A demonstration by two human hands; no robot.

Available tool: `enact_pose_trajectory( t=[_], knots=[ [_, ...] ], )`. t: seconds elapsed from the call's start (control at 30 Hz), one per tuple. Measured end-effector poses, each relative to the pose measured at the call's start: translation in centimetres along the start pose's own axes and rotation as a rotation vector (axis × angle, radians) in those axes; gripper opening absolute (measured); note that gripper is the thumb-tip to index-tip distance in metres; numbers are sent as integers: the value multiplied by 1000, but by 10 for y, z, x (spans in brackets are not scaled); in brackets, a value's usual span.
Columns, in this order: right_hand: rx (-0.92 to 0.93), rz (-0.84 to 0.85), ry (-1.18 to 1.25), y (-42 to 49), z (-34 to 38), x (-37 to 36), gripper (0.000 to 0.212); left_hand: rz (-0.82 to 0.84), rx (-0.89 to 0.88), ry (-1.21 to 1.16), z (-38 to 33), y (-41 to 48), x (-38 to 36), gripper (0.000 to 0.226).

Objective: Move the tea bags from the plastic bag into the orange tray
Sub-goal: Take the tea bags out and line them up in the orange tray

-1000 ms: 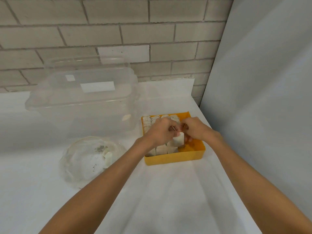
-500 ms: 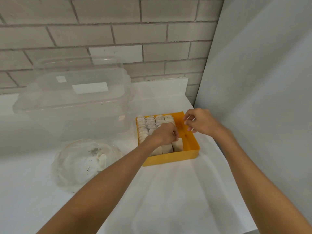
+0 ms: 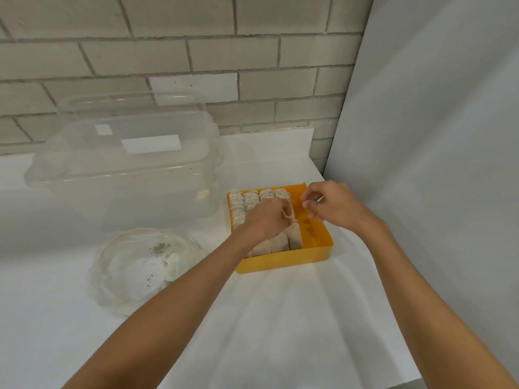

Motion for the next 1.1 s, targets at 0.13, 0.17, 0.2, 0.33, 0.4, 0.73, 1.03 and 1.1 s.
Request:
enact_pose_trajectory(
  t=[0.13,0.17,0.2,0.33,0.4,0.73,1.03,1.1],
  knots=[
    [29,30,52,-4,23,-14,13,-15,-18,-240,12,-33,39,14],
    [52,49,59,-5,31,-19,12,-22,-14,-314,14,-47,53,14],
    [78,72,67,-7,41,-26,11,-16,7,-398,18,-61,67,14],
    [176,181,122,-14,89,-57,11,29,152,-568,52,-112,114,14],
    [218,247,151,-19,115,-76,12,-9,229,-537,79,-127,129,13],
    [380,501,5,-47,185,-179,21,84,365,-85,175,-162,102,16],
    [188,662,-392,-69,146,-212,81,213,436,134,179,-189,67,93],
    [189,666,-421,-72,144,-213,79,203,436,181,178,-191,61,94]
  ],
)
Point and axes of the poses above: each hand's wrist, its own y-axis towards the middle knuckle, its own x-axis out of the back of the hand, z = x × y, the point moved 3 cm from there along y, towards the middle knuckle, and after that the axes turned 8 degrees about -z, right-handed, at the moved point
